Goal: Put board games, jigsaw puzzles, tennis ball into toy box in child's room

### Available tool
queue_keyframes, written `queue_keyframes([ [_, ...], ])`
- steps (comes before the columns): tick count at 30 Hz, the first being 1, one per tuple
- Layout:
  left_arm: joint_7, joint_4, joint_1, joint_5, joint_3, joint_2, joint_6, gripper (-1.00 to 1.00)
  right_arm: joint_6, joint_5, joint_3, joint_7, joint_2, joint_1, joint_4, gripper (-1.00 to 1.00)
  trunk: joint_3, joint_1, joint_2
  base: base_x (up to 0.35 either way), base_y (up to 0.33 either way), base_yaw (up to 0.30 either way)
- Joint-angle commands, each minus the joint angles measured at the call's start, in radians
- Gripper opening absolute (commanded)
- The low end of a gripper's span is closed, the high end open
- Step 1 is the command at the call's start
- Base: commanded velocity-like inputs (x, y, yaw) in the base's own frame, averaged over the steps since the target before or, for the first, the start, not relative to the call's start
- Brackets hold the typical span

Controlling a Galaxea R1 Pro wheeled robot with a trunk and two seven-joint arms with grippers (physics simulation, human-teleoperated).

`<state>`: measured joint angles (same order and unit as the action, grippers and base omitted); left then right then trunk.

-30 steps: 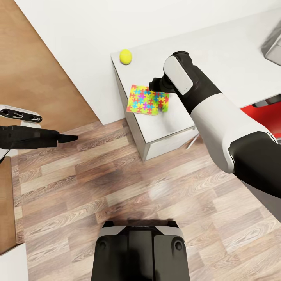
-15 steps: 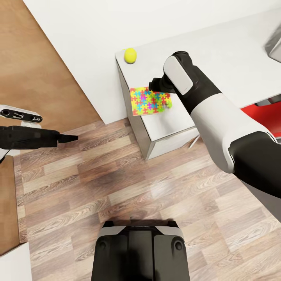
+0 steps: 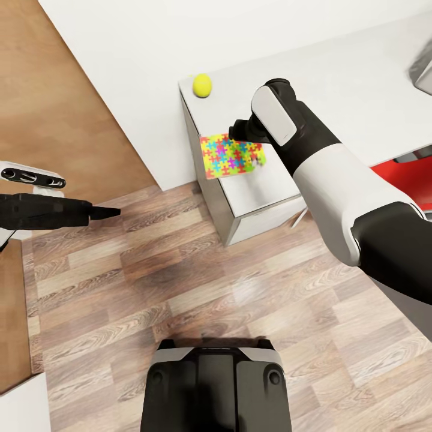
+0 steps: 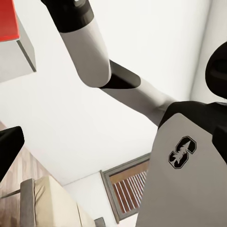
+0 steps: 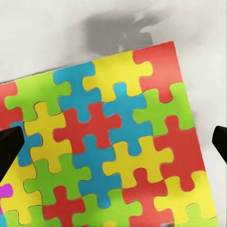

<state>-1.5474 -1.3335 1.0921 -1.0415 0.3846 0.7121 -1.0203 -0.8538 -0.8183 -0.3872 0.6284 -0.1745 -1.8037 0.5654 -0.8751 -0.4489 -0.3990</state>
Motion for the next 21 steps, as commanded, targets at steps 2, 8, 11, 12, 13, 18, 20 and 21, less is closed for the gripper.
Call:
queue_keyframes([
  [2,-0.004,0.000,0.002,-0.002,0.004,0.000,-0.011,1.00,0.006,-0.038,-0.004,0.007,0.000,0.000,-0.018,1.00,-0.001,-0.001,-0.001,-0.031,0.187,0.000],
  [8,0.036,0.000,0.002,-0.003,0.005,0.000,-0.011,1.00,0.006,-0.038,-0.004,0.007,0.000,0.000,-0.018,1.00,-0.001,-0.001,-0.001,-0.013,0.086,0.000],
  [11,0.040,0.000,0.002,-0.003,0.005,0.000,-0.011,1.00,0.005,-0.038,-0.004,0.007,0.000,0.000,-0.017,1.00,-0.001,-0.001,-0.001,-0.002,0.011,0.000],
  [12,0.041,0.000,0.002,-0.003,0.005,0.000,-0.011,1.00,0.005,-0.038,-0.004,0.007,0.000,0.000,-0.017,1.00,-0.001,-0.001,-0.001,-0.001,0.004,0.000],
  [13,0.041,0.000,0.002,-0.003,0.005,0.000,-0.011,1.00,0.005,-0.038,-0.004,0.007,0.000,0.000,-0.017,1.00,-0.001,-0.001,-0.001,0.000,0.003,0.000],
  [18,0.042,0.000,0.002,-0.002,0.005,-0.007,-0.011,1.00,0.005,-0.038,-0.004,0.007,0.000,0.000,-0.018,1.00,-0.001,-0.001,-0.001,0.000,-0.005,0.000],
  [20,0.043,0.000,0.002,-0.002,0.005,-0.011,-0.011,1.00,0.006,-0.038,-0.004,0.006,0.000,0.000,-0.017,1.00,-0.001,-0.001,-0.001,0.000,-0.131,0.000],
  [21,0.043,0.000,0.002,-0.002,0.005,-0.012,-0.011,1.00,0.006,-0.038,-0.004,0.006,0.000,0.000,-0.017,1.00,-0.001,-0.001,-0.001,0.000,-0.110,0.000],
])
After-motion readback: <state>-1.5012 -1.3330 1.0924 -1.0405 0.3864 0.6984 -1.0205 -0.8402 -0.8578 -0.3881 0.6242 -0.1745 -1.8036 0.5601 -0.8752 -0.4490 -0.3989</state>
